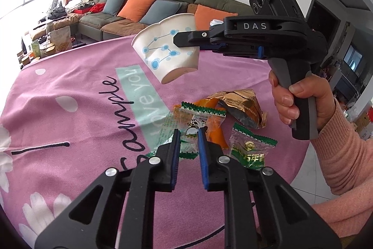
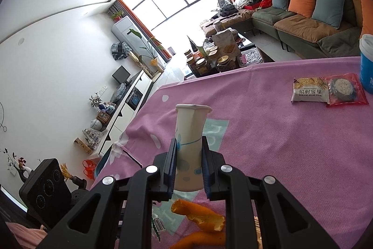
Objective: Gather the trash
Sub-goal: 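Grasp a clear green-printed wrapper with the left gripper while the right gripper holds the cup, then carry the cup and clear wrapper over the teal basket with both grippers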
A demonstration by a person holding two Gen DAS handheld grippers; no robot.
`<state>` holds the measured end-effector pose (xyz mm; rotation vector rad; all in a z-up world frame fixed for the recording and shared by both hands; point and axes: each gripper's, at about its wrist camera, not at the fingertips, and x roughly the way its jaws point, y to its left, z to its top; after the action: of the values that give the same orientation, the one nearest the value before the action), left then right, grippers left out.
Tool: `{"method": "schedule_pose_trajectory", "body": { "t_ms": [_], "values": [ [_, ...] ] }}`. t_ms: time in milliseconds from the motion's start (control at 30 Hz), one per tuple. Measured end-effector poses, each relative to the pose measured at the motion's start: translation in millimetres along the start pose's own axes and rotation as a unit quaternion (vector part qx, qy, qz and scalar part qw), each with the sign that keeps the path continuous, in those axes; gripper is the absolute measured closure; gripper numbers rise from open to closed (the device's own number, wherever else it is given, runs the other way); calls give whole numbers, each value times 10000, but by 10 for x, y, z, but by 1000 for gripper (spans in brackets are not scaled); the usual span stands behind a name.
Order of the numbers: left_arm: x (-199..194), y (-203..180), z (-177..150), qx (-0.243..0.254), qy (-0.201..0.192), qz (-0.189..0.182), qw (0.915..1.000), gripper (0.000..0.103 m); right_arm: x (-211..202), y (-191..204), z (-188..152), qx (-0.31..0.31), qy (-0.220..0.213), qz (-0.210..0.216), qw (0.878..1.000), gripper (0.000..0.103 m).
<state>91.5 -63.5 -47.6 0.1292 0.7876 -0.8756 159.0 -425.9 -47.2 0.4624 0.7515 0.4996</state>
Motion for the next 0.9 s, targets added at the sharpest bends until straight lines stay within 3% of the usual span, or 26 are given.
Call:
{"method": "schedule_pose_trajectory", "body": {
  "t_ms": [433,900],
  "values": [
    [-763,447,-204,-632,-550,600,9947,87,192,596,-28,-541,162,441,9974,85],
    [-1592,1098,-649,-1405,-941,1388,9758,87,782,1286,-202,-741,649,1121,9888,85]
  ]
}}
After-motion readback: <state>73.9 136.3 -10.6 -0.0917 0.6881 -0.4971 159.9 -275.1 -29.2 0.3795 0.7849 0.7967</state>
